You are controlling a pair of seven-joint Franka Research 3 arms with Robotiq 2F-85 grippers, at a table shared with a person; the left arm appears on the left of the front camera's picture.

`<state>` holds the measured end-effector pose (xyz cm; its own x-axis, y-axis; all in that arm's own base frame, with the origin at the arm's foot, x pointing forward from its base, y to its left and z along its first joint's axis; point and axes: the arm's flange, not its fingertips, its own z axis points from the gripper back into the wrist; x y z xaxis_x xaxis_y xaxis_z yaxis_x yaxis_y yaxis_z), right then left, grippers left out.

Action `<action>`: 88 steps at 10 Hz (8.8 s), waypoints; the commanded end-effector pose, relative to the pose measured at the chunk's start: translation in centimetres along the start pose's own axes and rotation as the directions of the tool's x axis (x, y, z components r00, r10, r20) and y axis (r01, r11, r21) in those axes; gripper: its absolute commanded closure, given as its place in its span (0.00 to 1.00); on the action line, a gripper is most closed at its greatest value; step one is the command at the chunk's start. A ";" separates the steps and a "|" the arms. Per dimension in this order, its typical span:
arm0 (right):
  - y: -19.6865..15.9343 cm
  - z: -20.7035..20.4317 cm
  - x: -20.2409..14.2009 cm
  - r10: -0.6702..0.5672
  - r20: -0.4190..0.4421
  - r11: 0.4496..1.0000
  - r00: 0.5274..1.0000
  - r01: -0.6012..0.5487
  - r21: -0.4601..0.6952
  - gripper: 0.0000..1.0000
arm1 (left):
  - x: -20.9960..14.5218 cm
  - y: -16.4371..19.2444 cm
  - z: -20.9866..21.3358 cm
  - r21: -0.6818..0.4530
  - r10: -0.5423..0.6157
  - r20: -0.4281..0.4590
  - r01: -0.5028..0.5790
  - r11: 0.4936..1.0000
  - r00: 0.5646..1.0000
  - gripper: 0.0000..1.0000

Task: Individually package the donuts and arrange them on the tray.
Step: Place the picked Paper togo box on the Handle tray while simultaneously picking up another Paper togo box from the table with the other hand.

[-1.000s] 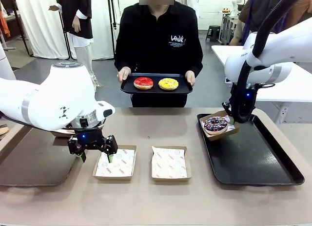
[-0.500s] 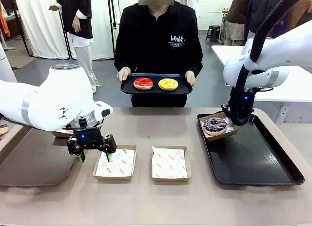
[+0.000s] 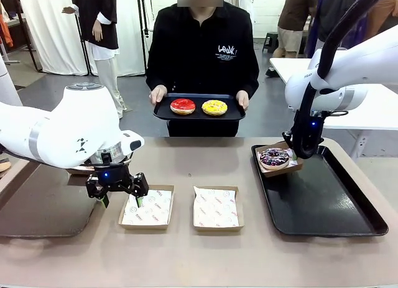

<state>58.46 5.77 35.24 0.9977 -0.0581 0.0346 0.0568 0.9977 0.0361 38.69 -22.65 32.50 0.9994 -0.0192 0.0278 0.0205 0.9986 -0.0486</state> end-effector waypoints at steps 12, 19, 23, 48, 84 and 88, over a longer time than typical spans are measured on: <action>0.5 0.2 0.7 0.005 -0.005 1.000 1.000 -0.005 -0.022 0.00 | 1.1 -0.1 -0.5 0.005 0.045 0.007 -0.045 0.999 0.999 1.00; 0.2 0.2 0.7 0.003 -0.008 1.000 1.000 -0.003 -0.003 0.00 | 1.4 0.0 -0.4 0.010 0.058 -0.013 -0.058 0.998 0.998 1.00; -1.8 3.9 -1.6 0.085 -0.002 0.973 0.996 -0.082 0.215 0.00 | 1.0 0.0 1.6 0.034 0.018 -0.074 -0.015 0.999 0.997 1.00; -29.0 7.0 -21.2 -0.228 0.116 0.498 0.967 0.014 0.867 0.00 | 15.2 -0.8 16.6 0.016 0.025 0.039 -0.026 1.000 0.999 1.00; 4.2 13.6 -17.4 0.039 0.256 0.938 0.966 -0.124 0.323 0.00 | 1.4 22.4 15.1 -0.012 0.098 -0.103 -0.100 0.995 0.990 0.99; 4.5 13.0 -18.1 0.066 0.273 0.938 0.960 -0.153 0.312 0.00 | 1.3 22.4 15.0 -0.015 0.122 -0.115 -0.125 0.992 0.986 0.99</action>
<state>40.35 10.65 47.70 0.9537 0.0003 0.3007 -0.1132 0.9269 0.3579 40.21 0.74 45.92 0.9894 0.1015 -0.1042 -0.1081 0.9923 -0.0597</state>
